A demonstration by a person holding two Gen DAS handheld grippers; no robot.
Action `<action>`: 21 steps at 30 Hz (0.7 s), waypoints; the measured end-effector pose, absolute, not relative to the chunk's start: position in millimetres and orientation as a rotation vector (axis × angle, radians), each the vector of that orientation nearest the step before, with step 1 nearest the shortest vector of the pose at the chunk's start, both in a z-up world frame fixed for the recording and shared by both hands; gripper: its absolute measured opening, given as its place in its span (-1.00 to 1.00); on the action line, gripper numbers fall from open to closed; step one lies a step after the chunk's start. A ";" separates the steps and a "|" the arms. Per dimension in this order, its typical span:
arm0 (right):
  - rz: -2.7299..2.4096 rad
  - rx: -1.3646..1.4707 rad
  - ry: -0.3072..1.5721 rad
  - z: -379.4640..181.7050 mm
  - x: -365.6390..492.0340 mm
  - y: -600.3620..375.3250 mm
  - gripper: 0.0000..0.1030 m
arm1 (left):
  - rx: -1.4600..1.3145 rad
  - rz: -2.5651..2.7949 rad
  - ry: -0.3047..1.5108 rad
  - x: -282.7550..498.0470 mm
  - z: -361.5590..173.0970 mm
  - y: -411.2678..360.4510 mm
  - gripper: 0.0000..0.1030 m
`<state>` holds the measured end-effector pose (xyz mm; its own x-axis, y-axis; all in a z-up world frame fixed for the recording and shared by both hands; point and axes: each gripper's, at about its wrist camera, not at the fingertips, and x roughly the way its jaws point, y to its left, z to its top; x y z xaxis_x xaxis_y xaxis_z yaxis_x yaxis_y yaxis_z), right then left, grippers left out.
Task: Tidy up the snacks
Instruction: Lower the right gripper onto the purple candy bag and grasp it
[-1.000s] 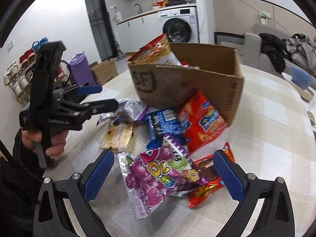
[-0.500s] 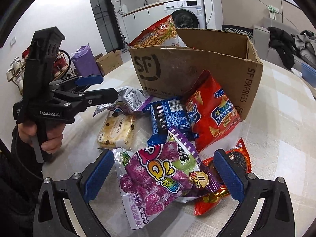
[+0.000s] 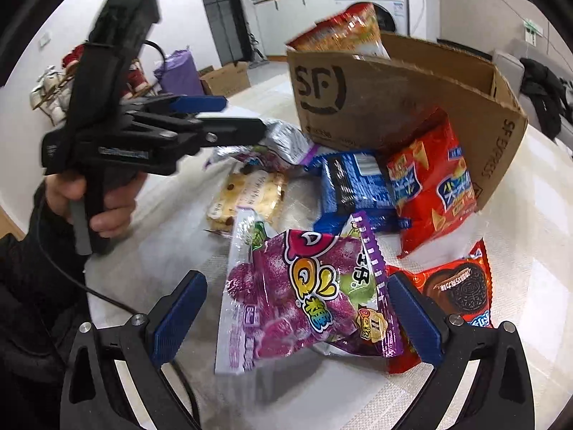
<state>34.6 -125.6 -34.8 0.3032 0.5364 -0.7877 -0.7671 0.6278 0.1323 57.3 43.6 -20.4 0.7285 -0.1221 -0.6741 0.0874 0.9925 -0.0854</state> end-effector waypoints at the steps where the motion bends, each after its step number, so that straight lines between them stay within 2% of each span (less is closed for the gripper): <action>1: 0.874 -0.286 0.921 -36.6 36.2 -125.6 0.98 | -0.048 -0.116 0.745 57.7 -20.4 43.4 0.98; 8: 0.859 -0.270 0.914 -37.3 34.7 -126.6 0.97 | -0.048 -0.117 0.751 58.4 -22.9 43.3 0.98; 10: 0.839 -0.284 0.900 -37.7 33.8 -125.5 0.71 | -0.045 -0.117 0.750 58.5 -24.1 43.4 0.98; 11: 0.829 -0.289 0.898 -38.3 34.3 -124.9 0.39 | -0.045 -0.117 0.751 58.6 -24.2 43.4 0.98; 16: 0.832 -0.261 0.879 -34.8 35.2 -131.1 0.25 | -0.045 -0.116 0.754 59.0 -26.1 45.8 0.98; 17: 0.839 -0.259 0.866 -32.4 34.1 -131.8 0.06 | -0.047 -0.116 0.756 59.4 -26.6 46.5 0.98; 21: 0.841 -0.256 0.826 -24.4 32.5 -134.7 0.05 | -0.048 -0.119 0.768 62.3 -30.0 47.7 0.98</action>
<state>32.5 -134.7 -24.4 0.3858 0.5576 -0.7350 -0.7447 0.6585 0.1086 62.3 47.7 -30.0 0.7129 -0.1247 -0.6901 0.0899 0.9922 -0.0864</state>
